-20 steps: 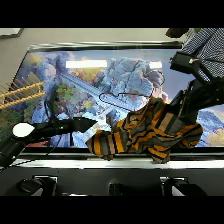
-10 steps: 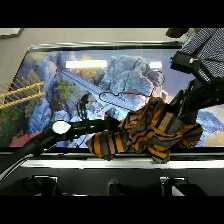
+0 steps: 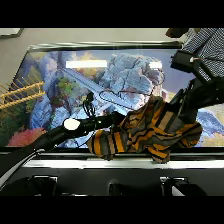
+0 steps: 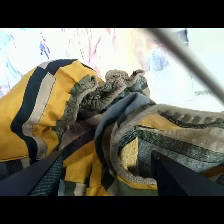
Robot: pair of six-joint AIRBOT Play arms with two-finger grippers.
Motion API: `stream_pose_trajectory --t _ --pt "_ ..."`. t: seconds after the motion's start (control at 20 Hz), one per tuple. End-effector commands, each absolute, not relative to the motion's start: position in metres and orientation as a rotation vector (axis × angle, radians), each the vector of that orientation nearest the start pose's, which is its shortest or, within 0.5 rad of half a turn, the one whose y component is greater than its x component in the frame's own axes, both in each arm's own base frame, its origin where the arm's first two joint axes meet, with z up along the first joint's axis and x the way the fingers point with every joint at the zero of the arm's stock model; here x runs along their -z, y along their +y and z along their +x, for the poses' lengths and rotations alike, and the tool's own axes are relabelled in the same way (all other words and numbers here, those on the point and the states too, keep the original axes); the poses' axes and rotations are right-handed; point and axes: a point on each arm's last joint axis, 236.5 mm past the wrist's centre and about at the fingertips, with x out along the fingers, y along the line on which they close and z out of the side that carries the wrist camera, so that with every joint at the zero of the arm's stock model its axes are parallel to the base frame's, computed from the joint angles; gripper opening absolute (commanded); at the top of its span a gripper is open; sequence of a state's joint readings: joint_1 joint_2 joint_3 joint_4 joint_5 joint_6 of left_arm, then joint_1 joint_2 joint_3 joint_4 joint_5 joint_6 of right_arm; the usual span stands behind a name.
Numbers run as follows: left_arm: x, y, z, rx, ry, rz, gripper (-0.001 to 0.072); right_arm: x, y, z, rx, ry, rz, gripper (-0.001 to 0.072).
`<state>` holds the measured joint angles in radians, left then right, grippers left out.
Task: Fold the clothes and pants, and hang the long-sleeved shirts on hangers.
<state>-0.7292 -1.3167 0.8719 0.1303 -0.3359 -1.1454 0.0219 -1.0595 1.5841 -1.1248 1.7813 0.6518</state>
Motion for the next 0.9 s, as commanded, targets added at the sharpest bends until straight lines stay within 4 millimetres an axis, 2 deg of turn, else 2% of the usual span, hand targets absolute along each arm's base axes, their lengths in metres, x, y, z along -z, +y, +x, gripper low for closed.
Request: stream_pose_trajectory --t 0.0,0.25,0.5,0.7,0.85 --pt "-0.031 -0.393 0.316 0.672 0.991 -0.815 0.0609 -0.209 0.107 0.279 -0.968 0.912 -0.601 0.0019" --pt "-0.022 -0.4 0.308 0.676 1.015 -0.802 0.0607 -0.209 0.107 0.279 -0.968 0.912 -0.601 0.0019" --pt "-0.022 -0.402 0.308 0.674 1.021 -0.818 0.0595 -0.209 0.107 0.279 -0.968 0.912 -0.601 0.0019" --pt "-0.032 -0.414 0.319 0.691 1.001 -0.829 0.0596 -0.209 0.107 0.279 -0.968 0.912 -0.601 0.0019" --pt "-0.024 -0.419 0.324 0.684 1.012 -0.826 0.0588 -0.209 0.106 0.279 -0.967 0.912 -0.601 0.0019"
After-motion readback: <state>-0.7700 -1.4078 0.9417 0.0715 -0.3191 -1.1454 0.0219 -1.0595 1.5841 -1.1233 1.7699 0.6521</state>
